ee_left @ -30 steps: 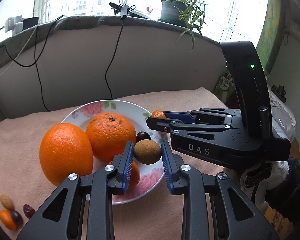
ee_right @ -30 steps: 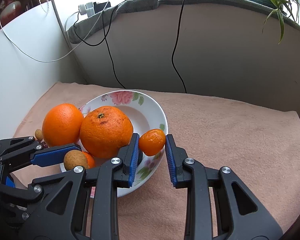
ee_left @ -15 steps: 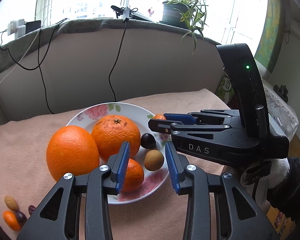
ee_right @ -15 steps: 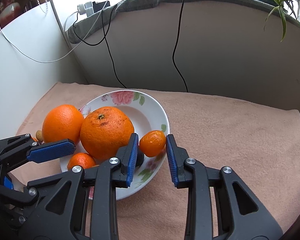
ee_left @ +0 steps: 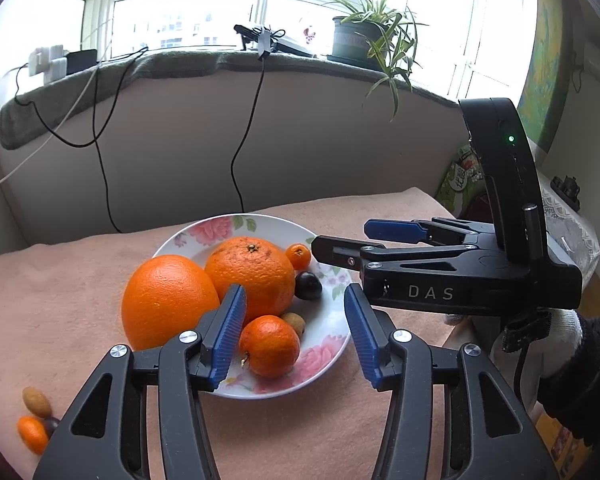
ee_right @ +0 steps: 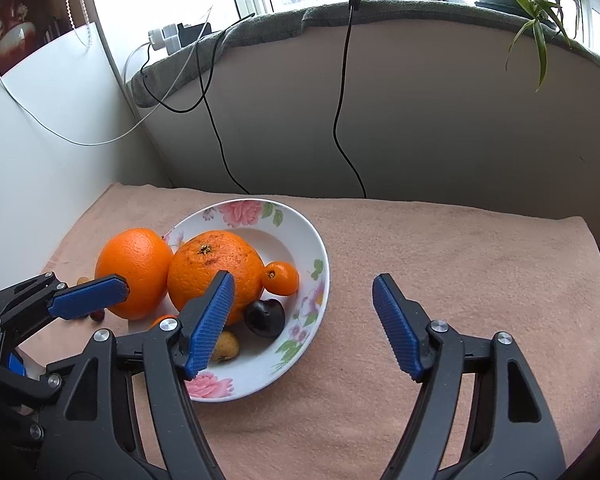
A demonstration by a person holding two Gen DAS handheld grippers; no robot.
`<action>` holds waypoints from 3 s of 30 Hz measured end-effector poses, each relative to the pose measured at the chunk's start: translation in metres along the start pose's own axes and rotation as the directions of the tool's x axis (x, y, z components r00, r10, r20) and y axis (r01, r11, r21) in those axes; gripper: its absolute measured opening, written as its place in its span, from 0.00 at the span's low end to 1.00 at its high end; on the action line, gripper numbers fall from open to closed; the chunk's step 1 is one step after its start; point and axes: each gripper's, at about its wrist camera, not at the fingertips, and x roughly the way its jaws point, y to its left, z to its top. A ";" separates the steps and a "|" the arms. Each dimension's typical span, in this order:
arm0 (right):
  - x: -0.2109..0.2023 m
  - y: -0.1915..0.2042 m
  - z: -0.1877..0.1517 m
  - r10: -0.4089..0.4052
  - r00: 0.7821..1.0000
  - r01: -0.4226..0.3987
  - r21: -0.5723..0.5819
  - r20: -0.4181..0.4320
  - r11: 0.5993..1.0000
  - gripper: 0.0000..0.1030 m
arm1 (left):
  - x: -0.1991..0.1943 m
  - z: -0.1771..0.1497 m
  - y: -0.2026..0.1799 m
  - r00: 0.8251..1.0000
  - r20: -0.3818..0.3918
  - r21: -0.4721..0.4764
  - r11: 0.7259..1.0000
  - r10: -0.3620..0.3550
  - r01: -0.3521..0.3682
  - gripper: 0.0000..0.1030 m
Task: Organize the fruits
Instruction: 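Lower the kiwi and tangerine onto the plate and open both grippers, then withdraw both grippers from the plate toward the remaining fruit, then close the left gripper on the mandarin while the right gripper closes on the red cherry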
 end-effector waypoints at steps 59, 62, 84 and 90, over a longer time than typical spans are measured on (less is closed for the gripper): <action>0.014 0.206 -0.063 0.133 0.986 -0.155 -0.271 -0.097 0.950 0.67 | -0.106 -0.130 0.172 0.965 -0.101 -0.283 0.923 0.244 -0.262 0.48; 0.023 0.213 -0.062 0.130 0.985 -0.158 -0.283 -0.112 0.946 0.66 | -0.104 -0.131 0.176 0.965 -0.103 -0.290 0.920 0.243 -0.263 0.42; 0.082 0.227 -0.059 0.151 0.963 -0.207 -0.254 -0.224 0.945 0.43 | -0.081 -0.122 0.187 0.971 -0.135 -0.305 0.924 0.199 -0.232 0.40; 0.087 0.229 -0.060 0.154 0.960 -0.213 -0.253 -0.233 0.944 0.42 | -0.078 -0.123 0.190 0.974 -0.122 -0.322 0.921 0.191 -0.221 0.40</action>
